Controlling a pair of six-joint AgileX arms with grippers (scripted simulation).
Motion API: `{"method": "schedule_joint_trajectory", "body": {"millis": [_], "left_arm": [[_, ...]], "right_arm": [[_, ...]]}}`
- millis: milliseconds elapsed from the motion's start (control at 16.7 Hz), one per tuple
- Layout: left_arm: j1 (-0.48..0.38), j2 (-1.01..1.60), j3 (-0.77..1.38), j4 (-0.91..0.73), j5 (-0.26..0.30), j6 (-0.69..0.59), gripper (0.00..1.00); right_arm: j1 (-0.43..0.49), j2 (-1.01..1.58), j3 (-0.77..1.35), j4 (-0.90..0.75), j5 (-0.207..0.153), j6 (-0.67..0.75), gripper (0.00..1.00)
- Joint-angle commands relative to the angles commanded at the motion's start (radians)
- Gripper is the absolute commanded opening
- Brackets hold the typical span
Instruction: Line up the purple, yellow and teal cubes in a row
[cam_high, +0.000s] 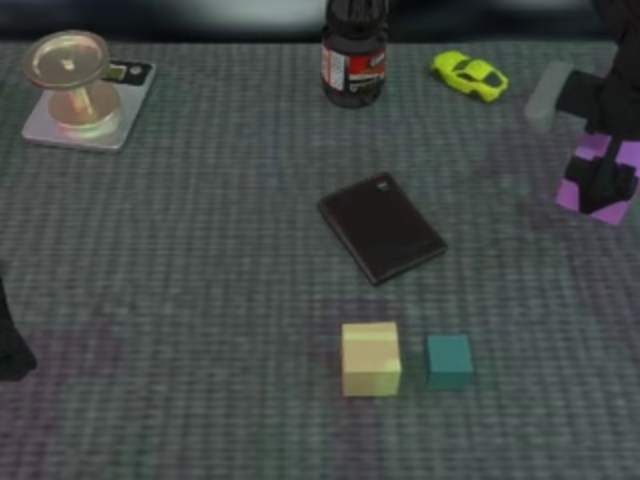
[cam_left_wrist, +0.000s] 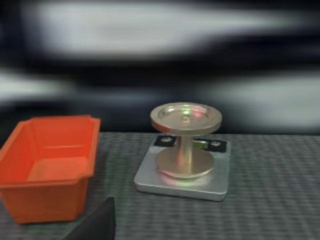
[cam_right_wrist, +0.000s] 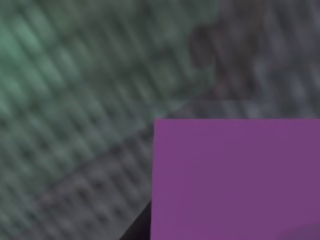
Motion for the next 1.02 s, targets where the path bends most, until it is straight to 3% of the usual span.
{"method": "schedule_joint_trajectory", "body": {"millis": [240, 780, 1020], "left_arm": [[0.000, 0.000, 0.000, 0.000, 0.000, 0.000, 1.00], [0.000, 0.000, 0.000, 0.000, 0.000, 0.000, 1.00], [0.000, 0.000, 0.000, 0.000, 0.000, 0.000, 1.00]], "right_arm": [[0.112, 0.034, 0.071, -0.034, 0.001, 0.042, 0.00], [0.701, 0.171, 0.354, -0.194, -0.001, 0.278, 0.00], [0.837, 0.193, 0.424, -0.227, 0.002, 0.346, 0.00]]}}
